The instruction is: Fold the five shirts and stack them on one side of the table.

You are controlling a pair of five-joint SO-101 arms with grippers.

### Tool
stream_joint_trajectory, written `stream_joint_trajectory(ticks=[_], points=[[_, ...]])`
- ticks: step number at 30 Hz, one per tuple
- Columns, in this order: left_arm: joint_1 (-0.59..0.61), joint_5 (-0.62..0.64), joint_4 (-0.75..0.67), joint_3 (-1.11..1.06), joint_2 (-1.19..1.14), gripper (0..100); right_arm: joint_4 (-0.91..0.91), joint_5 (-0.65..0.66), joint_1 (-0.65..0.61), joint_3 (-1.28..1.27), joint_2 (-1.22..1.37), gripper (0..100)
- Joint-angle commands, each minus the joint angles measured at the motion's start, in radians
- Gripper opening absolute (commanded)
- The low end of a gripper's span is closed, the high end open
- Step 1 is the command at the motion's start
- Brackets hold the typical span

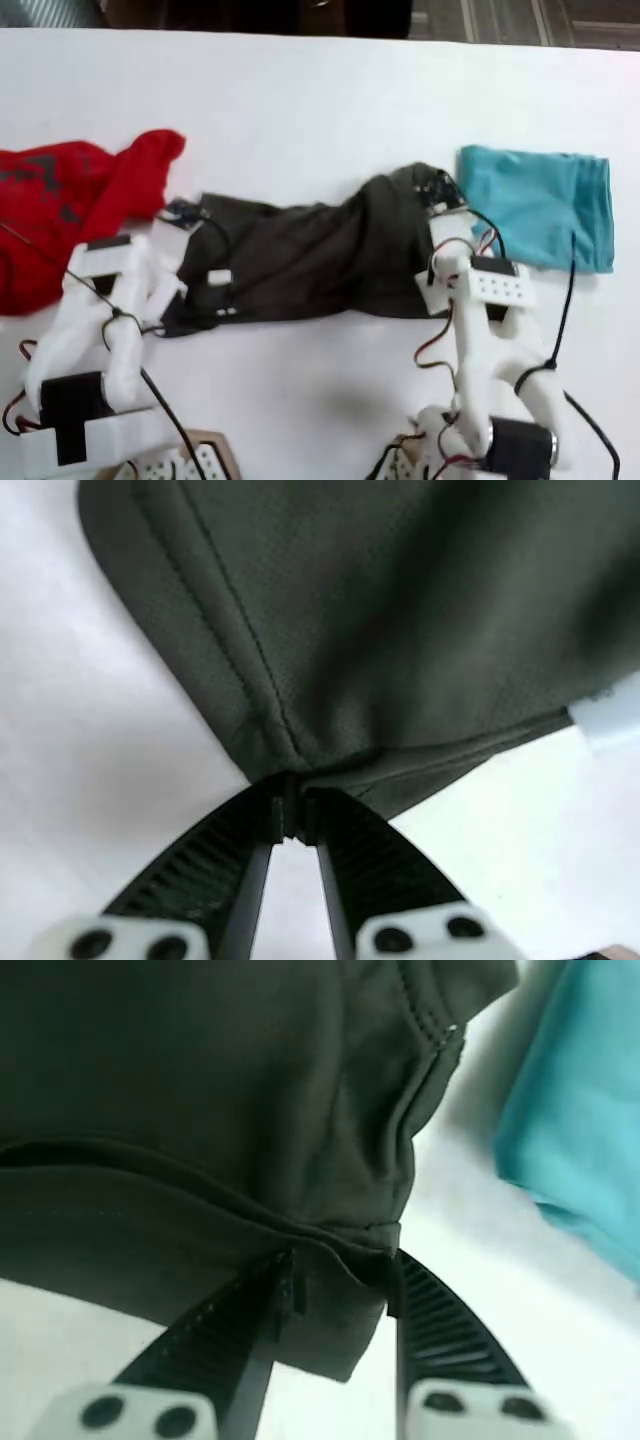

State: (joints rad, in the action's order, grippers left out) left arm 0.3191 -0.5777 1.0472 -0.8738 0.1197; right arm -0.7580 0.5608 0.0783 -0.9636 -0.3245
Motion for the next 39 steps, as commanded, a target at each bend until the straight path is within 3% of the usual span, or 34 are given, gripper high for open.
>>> stream_joint_trajectory(ticks=[1,8,23,27,39], points=[[0.012,0.011,-0.034,-0.001,-0.011,3,0.061,0.006,0.010,0.009,0.058,14.1],[0.012,0.011,-0.034,-0.001,-0.011,3,0.033,0.005,0.085,0.109,0.108,14.1],[0.012,0.011,-0.034,-0.001,-0.011,3,-0.008,0.006,0.079,0.115,0.111,11.4],[0.012,0.011,-0.034,-0.001,-0.011,3,-0.005,0.006,0.079,0.115,0.111,1.4],[0.012,0.011,-0.034,-0.001,-0.009,3,-0.002,0.006,0.085,0.123,0.102,2.1]])
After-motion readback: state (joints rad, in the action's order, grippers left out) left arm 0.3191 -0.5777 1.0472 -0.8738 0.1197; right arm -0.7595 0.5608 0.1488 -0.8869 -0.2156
